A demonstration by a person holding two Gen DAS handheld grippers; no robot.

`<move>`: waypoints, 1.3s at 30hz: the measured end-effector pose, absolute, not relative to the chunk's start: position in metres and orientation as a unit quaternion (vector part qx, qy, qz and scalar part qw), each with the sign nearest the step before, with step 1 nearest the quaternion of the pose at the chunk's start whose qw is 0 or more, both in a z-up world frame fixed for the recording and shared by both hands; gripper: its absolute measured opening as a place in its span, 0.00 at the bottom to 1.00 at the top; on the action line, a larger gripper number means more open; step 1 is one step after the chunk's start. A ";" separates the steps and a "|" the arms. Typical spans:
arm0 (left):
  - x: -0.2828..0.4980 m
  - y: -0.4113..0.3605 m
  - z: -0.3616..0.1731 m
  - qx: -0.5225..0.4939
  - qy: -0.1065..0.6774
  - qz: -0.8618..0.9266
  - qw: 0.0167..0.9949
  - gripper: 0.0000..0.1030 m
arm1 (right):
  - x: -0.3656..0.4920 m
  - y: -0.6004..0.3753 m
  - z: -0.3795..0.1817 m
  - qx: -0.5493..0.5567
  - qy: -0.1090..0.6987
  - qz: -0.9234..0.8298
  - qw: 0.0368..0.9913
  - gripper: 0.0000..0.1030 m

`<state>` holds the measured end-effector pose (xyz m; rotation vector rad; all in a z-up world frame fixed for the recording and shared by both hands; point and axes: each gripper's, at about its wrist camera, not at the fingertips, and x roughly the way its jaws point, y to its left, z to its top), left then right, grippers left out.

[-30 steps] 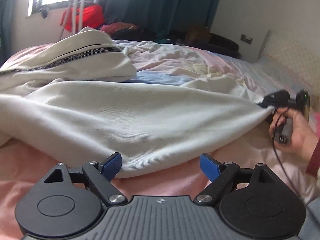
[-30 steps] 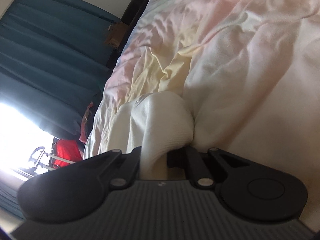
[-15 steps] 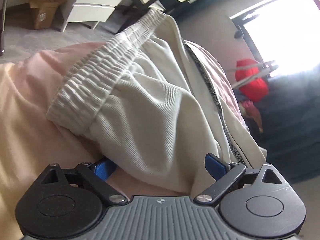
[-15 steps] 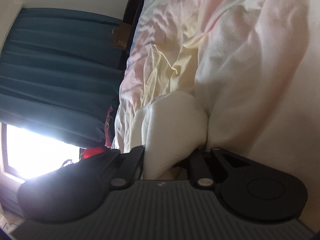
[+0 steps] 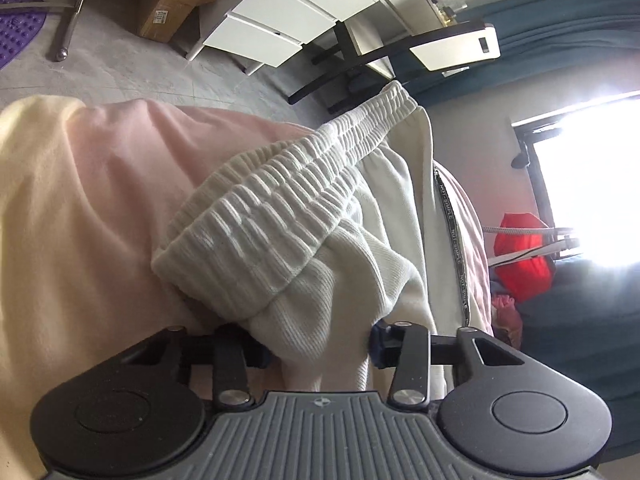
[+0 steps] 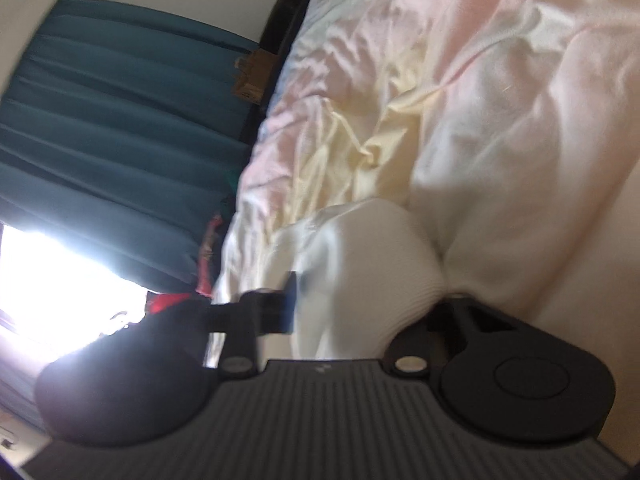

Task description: Fold clothes

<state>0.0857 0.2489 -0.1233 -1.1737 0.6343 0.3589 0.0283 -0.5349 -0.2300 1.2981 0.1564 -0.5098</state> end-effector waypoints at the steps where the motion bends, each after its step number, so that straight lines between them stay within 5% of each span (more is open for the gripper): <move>1: 0.082 0.249 -0.116 -0.531 0.286 0.165 0.780 0.26 | 0.025 -0.535 -0.230 0.597 0.069 -0.244 0.762 0.06; 11: 0.034 0.281 -0.056 -0.502 0.295 0.160 0.797 0.17 | -0.025 -0.509 -0.190 0.525 0.029 -0.342 0.779 0.06; 19: 0.021 0.288 -0.059 -0.399 0.389 0.197 0.807 0.18 | -0.062 -0.514 -0.192 0.526 0.099 -0.423 0.731 0.06; 25: 0.029 0.276 -0.052 -0.349 0.409 0.196 0.820 0.37 | -0.058 -0.514 -0.199 0.526 0.136 -0.423 0.725 0.08; 27: 0.035 0.274 -0.051 -0.328 0.414 0.190 0.827 0.61 | -0.057 -0.513 -0.192 0.516 0.148 -0.420 0.731 0.10; 28: 0.037 0.270 -0.049 -0.312 0.418 0.187 0.832 0.67 | -0.056 -0.513 -0.189 0.511 0.154 -0.419 0.734 0.14; 29: 0.037 0.266 -0.046 -0.289 0.421 0.189 0.839 0.76 | -0.056 -0.511 -0.183 0.501 0.153 -0.422 0.740 0.32; 30: 0.036 0.261 -0.042 -0.266 0.419 0.195 0.846 0.85 | -0.057 -0.509 -0.177 0.490 0.151 -0.424 0.746 0.63; 32: 0.028 0.253 -0.030 -0.229 0.401 0.202 0.863 0.92 | -0.058 -0.504 -0.164 0.467 0.131 -0.421 0.766 0.86; 39: 0.016 0.208 0.016 -0.134 0.307 0.166 0.928 1.00 | -0.046 -0.461 -0.105 0.341 0.108 -0.364 0.860 0.86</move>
